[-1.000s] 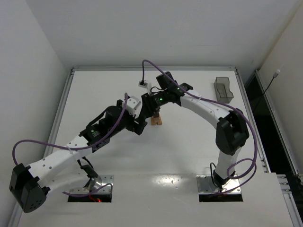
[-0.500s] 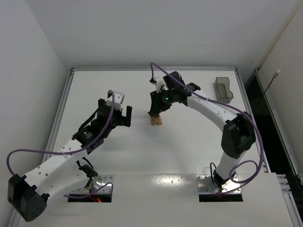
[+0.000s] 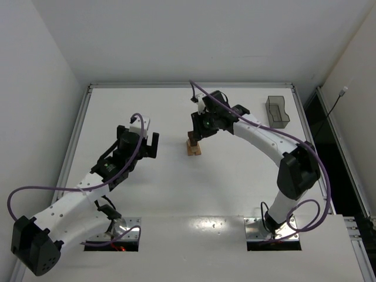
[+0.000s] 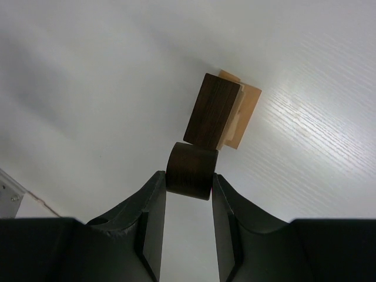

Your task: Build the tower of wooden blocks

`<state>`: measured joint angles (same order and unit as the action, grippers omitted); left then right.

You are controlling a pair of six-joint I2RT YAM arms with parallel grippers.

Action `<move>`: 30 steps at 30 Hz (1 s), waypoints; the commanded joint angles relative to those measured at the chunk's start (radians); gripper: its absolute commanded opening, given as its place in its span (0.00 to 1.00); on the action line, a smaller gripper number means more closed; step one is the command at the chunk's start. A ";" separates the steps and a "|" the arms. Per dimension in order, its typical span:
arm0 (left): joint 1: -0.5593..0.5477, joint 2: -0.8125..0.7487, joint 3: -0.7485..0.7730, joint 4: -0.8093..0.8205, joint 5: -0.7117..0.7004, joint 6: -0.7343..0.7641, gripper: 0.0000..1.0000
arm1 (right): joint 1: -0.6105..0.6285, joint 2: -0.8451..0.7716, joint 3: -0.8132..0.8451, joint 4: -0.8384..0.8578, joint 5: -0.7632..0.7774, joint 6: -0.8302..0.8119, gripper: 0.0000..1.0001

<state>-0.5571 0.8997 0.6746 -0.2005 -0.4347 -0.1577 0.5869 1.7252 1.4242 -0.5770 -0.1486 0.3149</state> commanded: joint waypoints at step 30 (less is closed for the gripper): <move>0.008 0.076 0.011 0.087 0.001 0.015 1.00 | 0.007 0.159 0.159 0.012 0.017 0.043 0.08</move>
<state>-0.5564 0.9771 0.6643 -0.1593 -0.4339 -0.1390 0.5869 1.8698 1.5360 -0.5716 -0.1310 0.3485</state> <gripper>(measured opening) 0.996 0.291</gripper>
